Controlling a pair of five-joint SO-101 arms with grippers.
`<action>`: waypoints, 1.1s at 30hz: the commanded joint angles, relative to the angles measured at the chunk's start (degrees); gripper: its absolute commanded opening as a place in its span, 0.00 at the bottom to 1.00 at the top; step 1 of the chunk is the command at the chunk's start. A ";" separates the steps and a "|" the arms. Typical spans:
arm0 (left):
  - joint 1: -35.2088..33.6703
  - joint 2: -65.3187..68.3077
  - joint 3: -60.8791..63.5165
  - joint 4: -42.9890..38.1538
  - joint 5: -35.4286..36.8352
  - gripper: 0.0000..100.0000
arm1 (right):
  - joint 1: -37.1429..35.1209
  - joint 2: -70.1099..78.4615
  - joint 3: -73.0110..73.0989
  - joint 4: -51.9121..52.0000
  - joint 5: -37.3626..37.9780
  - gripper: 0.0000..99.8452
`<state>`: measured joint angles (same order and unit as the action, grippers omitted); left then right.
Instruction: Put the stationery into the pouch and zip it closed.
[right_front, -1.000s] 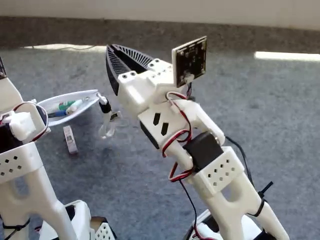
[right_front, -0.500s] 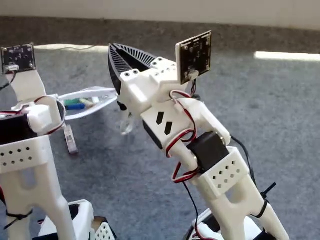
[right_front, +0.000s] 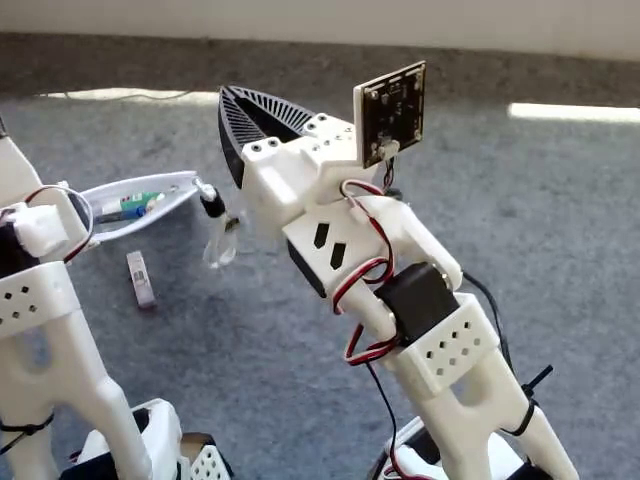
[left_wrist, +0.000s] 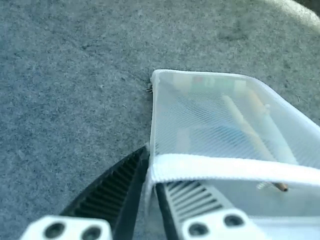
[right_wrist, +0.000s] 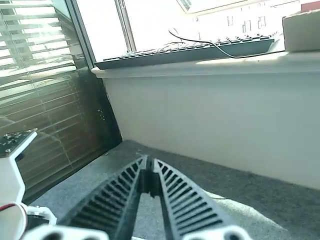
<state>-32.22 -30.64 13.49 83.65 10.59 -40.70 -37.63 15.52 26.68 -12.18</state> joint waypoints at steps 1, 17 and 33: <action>-4.09 1.10 -3.12 -0.18 0.62 0.01 | 0.31 -1.98 -3.30 1.80 -0.35 0.01; -14.11 1.10 -7.78 1.41 0.79 0.01 | -17.71 7.96 14.37 7.25 -0.79 0.01; -24.22 1.10 -7.87 0.97 0.88 0.01 | -25.54 35.47 5.76 5.76 -10.64 0.19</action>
<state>-54.99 -29.32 9.01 84.88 10.68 -65.67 -5.80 28.26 33.36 -20.97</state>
